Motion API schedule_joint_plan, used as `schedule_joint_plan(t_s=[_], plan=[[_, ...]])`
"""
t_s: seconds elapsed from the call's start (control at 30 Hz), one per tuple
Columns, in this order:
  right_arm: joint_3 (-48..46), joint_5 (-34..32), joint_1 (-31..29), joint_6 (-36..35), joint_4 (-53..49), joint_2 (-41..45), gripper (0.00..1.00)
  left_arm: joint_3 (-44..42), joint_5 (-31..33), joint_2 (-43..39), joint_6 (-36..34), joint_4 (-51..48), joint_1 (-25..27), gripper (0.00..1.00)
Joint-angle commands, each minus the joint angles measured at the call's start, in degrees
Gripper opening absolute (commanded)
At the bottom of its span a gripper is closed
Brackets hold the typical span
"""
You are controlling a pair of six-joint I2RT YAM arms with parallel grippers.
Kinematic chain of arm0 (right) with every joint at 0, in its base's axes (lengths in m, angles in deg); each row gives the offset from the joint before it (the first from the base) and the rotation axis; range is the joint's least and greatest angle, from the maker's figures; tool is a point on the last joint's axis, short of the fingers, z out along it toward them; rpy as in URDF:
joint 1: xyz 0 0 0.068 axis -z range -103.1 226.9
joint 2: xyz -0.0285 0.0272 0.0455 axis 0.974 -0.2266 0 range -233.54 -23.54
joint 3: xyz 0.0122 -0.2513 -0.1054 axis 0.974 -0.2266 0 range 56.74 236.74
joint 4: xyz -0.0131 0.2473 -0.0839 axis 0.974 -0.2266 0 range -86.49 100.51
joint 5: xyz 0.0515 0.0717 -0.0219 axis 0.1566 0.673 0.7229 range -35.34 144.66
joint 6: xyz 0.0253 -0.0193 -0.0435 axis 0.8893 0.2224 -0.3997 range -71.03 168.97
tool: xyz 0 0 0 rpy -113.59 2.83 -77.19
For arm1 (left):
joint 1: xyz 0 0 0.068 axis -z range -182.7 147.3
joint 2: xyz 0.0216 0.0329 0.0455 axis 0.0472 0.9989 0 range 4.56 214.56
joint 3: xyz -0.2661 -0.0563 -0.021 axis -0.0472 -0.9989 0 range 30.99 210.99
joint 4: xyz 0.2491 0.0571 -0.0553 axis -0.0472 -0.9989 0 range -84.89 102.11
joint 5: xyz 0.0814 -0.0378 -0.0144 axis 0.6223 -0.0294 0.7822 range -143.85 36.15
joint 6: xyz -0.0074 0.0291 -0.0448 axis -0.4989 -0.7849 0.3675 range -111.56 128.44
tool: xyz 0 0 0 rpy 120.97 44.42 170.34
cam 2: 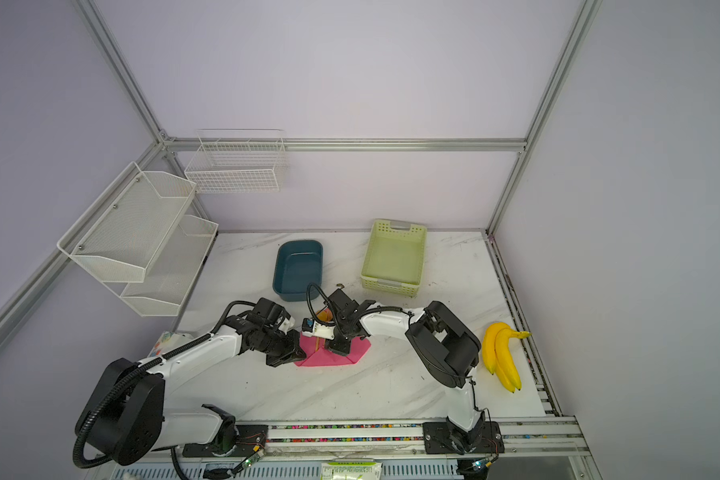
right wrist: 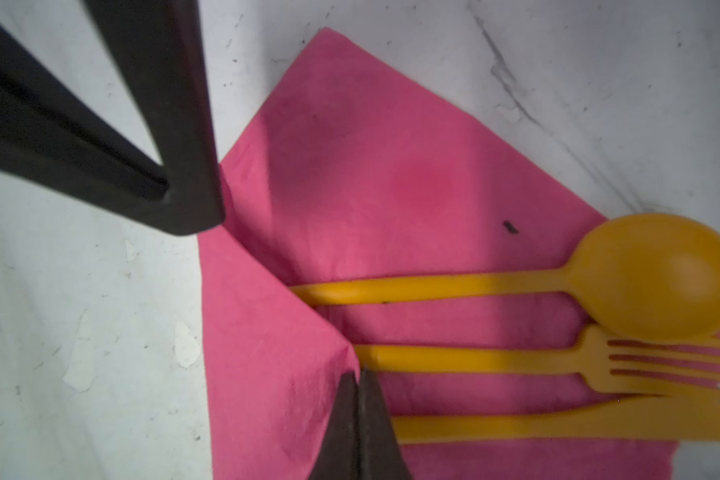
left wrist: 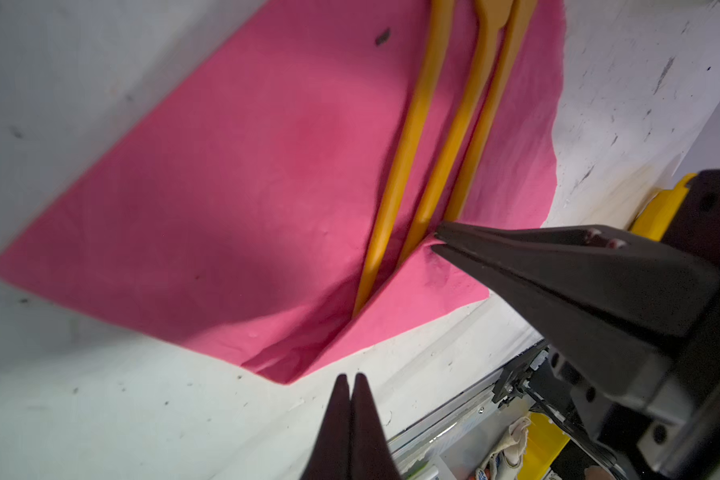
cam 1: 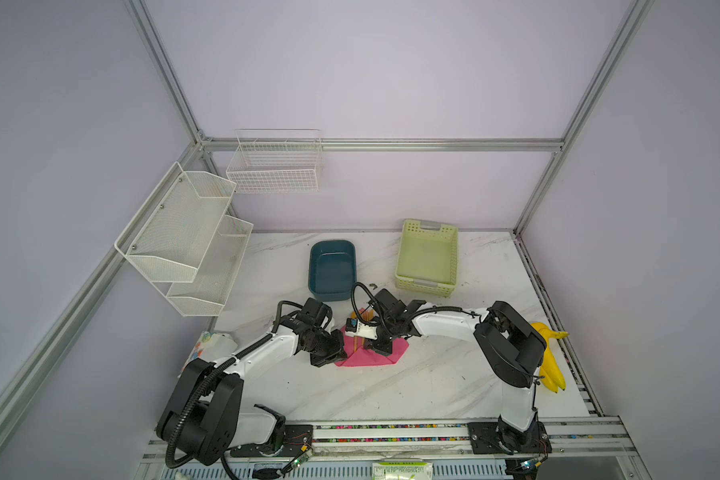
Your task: Place the utensils on the paper napkin and roll it up
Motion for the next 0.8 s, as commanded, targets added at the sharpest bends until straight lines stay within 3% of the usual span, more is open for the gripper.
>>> schedule_joint_plan(t_s=[0.0,0.63,0.77], plan=[[0.0,1.4,0.4,0.2,0.3,-0.4,0.0,-3.4,-3.3,1.0,2.4,5.1,-0.3,0.0],[-0.4,1.1,0.6,1.0,0.2,0.2,0.0,-6.5,-0.6,3.8,2.7,7.6,-0.3,0.0],[-0.2,0.9,1.0,3.0,-0.1,1.3,0.12,-6.6,-0.4,5.2,2.6,7.5,-0.3,0.0]])
